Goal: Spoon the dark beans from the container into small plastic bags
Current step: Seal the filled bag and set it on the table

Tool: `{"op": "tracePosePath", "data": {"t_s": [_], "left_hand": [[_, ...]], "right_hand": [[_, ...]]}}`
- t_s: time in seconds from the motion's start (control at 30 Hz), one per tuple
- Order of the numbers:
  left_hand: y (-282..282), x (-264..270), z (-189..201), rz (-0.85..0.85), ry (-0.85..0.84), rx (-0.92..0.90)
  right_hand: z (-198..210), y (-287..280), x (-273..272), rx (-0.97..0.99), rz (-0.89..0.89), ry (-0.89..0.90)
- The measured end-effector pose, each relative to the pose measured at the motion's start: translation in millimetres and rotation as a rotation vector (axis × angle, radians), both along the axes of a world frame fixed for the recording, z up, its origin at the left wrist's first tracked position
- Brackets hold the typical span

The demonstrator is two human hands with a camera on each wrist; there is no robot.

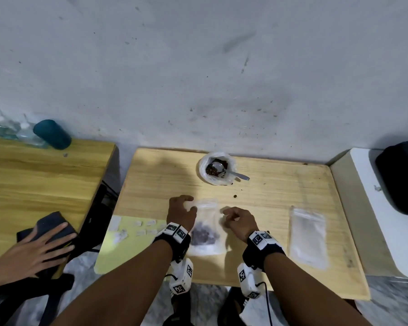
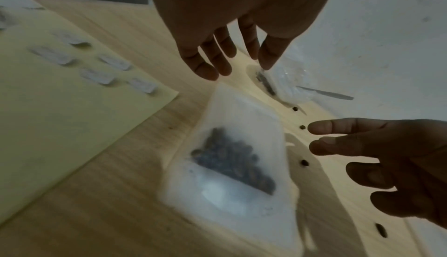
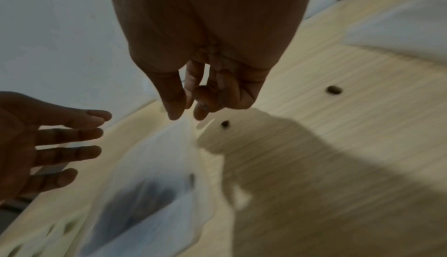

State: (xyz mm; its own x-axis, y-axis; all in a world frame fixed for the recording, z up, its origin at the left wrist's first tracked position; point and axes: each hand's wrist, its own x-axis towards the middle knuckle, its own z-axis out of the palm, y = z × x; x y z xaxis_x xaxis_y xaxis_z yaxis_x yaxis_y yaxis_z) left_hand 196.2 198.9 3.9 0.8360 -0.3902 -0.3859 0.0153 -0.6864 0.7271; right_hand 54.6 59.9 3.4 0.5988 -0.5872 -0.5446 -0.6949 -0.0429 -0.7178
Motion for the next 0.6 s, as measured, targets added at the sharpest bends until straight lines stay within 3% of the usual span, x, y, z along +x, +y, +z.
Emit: {"op": "tracePosePath", "data": {"t_s": [0.13,0.33,0.6], "left_hand": [[-32.6,-19.4,7.1,-0.118,0.022,-0.063],[-89.0,-76.2,3.7,-0.389,0.307,-0.01],[-157.4,-156.0,-7.2,-0.45,0.42,0.005]], "right_hand": [[12.0,-26.2,-32.8,0.022,-0.091,-0.024],[12.1,-80.7,-112.2,-0.001,-0.234,0.047],[-6.1,-137.8,-199.8,-0.115,-0.444,0.127]]}}
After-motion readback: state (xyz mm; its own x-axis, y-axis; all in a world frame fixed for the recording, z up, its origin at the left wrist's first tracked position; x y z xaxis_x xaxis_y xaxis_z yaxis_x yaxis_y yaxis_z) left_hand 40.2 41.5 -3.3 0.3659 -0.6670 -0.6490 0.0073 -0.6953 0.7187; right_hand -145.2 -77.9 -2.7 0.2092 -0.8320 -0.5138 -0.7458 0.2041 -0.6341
